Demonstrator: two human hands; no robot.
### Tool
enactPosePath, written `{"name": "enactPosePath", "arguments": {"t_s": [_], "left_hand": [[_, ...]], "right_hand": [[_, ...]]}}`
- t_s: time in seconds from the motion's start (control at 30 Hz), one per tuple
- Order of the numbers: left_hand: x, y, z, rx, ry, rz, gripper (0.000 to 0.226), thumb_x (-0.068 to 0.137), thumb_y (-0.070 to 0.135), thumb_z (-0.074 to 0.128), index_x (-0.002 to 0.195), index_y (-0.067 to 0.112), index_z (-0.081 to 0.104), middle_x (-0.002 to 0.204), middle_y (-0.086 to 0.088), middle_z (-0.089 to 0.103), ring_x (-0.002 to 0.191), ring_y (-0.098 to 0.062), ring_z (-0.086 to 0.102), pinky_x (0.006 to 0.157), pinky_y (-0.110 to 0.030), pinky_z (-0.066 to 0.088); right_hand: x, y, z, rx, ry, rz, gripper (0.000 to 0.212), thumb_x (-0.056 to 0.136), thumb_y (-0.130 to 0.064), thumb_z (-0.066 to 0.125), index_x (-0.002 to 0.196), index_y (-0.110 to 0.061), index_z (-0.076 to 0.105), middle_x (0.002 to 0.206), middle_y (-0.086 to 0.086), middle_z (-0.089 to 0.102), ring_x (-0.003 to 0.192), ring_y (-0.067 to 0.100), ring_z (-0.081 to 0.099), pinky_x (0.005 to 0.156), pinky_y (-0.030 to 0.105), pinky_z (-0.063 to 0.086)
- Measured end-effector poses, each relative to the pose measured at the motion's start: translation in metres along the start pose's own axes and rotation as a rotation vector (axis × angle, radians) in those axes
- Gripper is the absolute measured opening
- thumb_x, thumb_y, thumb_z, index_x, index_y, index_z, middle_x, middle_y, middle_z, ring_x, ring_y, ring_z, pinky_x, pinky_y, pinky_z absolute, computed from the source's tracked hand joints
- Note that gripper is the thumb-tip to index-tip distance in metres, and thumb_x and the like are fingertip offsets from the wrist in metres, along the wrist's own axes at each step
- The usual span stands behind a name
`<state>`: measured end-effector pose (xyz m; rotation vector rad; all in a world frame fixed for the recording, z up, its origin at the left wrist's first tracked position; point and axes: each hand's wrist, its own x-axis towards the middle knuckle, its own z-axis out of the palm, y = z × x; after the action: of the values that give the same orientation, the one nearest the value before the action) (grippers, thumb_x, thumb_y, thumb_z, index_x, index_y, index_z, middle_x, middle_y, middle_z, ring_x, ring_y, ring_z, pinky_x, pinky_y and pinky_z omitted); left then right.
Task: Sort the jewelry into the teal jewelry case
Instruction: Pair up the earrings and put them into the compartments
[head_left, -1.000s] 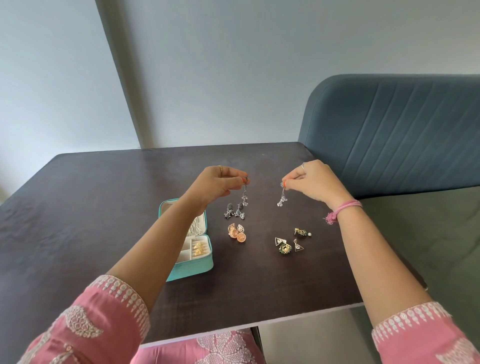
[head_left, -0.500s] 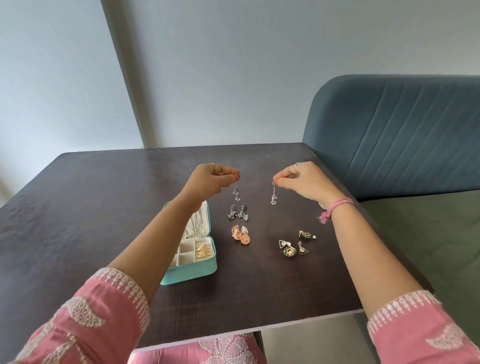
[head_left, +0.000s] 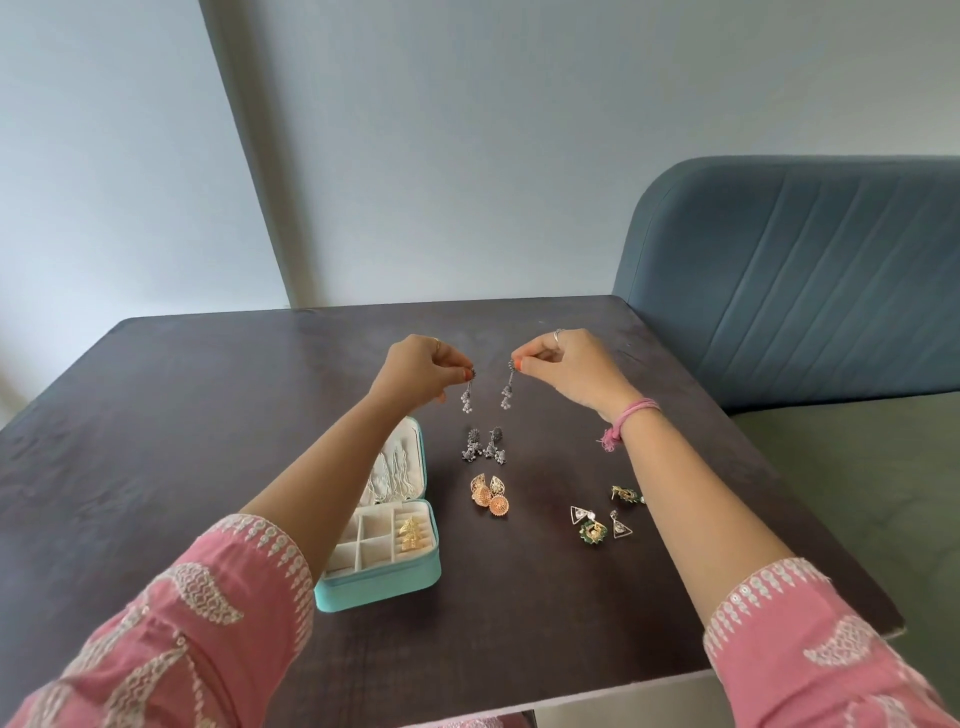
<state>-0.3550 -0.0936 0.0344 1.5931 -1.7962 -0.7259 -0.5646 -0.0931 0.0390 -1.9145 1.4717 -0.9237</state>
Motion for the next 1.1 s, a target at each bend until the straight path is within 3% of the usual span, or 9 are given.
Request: {"name": "enactPosePath", "arguments": {"t_s": [0.13,0.23,0.4,0.53,0.77,0.87,1.0,1.1], "left_hand": [[0.012,-0.004,0.004,0.084,-0.039,-0.011,0.009,0.083,0.025,0.073,0.090,0.021,0.073,0.081,0.006,0.071,0.035,0.001,0.054,0.058,-0.014,0.048],[0.018,-0.007,0.007,0.144,-0.080,-0.008,0.006,0.082,0.024,0.072,0.088,0.021,0.073,0.080,0.004,0.071,0.035,0.001,0.054,0.055,-0.009,0.045],[0.026,-0.011,0.010,0.204,-0.132,-0.051,0.004,0.082,0.019,0.072,0.086,0.020,0.073,0.071,0.005,0.069,0.036,0.000,0.057,0.052,-0.014,0.044],[0.033,-0.013,0.014,0.248,-0.176,-0.092,0.008,0.084,0.015,0.068,0.080,0.021,0.071,0.061,0.007,0.066,0.037,-0.001,0.059,0.045,-0.017,0.042],[0.046,-0.014,0.019,0.329,-0.256,-0.164,0.010,0.086,0.012,0.064,0.088,0.016,0.073,0.059,0.003,0.067,0.036,0.004,0.056,0.050,-0.021,0.044],[0.047,-0.014,0.022,0.334,-0.267,-0.183,0.011,0.087,0.012,0.062,0.089,0.016,0.072,0.044,0.010,0.062,0.036,0.006,0.055,0.052,-0.021,0.044],[0.048,-0.015,0.025,0.321,-0.271,-0.191,0.012,0.087,0.013,0.062,0.094,0.012,0.071,0.052,0.020,0.064,0.036,0.005,0.056,0.054,-0.021,0.045],[0.048,-0.015,0.024,0.317,-0.269,-0.199,0.013,0.087,0.015,0.063,0.097,0.010,0.071,0.056,0.011,0.068,0.037,0.005,0.056,0.053,-0.021,0.045]], "right_hand": [[0.011,0.002,0.014,-0.001,-0.033,0.000,0.014,0.087,-0.021,0.068,0.098,-0.016,0.076,0.095,-0.001,0.074,0.089,0.008,0.066,0.073,0.012,0.046],[0.018,0.006,0.024,-0.055,-0.054,-0.002,0.013,0.087,-0.022,0.067,0.096,-0.019,0.076,0.093,-0.003,0.074,0.080,0.003,0.062,0.065,0.003,0.040],[0.024,0.013,0.034,-0.136,-0.078,-0.008,0.013,0.086,-0.022,0.068,0.096,-0.021,0.076,0.084,-0.009,0.067,0.071,-0.004,0.054,0.059,-0.003,0.035],[0.030,0.019,0.043,-0.169,-0.118,0.007,0.013,0.085,-0.025,0.068,0.095,-0.024,0.076,0.089,-0.006,0.070,0.081,0.004,0.058,0.064,0.007,0.038],[0.043,0.034,0.055,-0.067,-0.167,0.100,0.012,0.084,-0.023,0.071,0.095,-0.020,0.076,0.094,0.001,0.074,0.094,0.014,0.066,0.082,0.024,0.047],[0.046,0.041,0.058,-0.026,-0.202,0.143,0.011,0.084,-0.023,0.072,0.094,-0.020,0.076,0.094,0.001,0.074,0.096,0.015,0.066,0.089,0.030,0.049],[0.051,0.045,0.060,-0.032,-0.234,0.170,0.013,0.083,-0.024,0.074,0.095,-0.020,0.076,0.095,0.001,0.073,0.094,0.013,0.063,0.089,0.030,0.047],[0.052,0.044,0.061,-0.030,-0.229,0.179,0.016,0.083,-0.023,0.074,0.098,-0.018,0.076,0.099,0.003,0.073,0.093,0.011,0.062,0.088,0.027,0.046]]}}
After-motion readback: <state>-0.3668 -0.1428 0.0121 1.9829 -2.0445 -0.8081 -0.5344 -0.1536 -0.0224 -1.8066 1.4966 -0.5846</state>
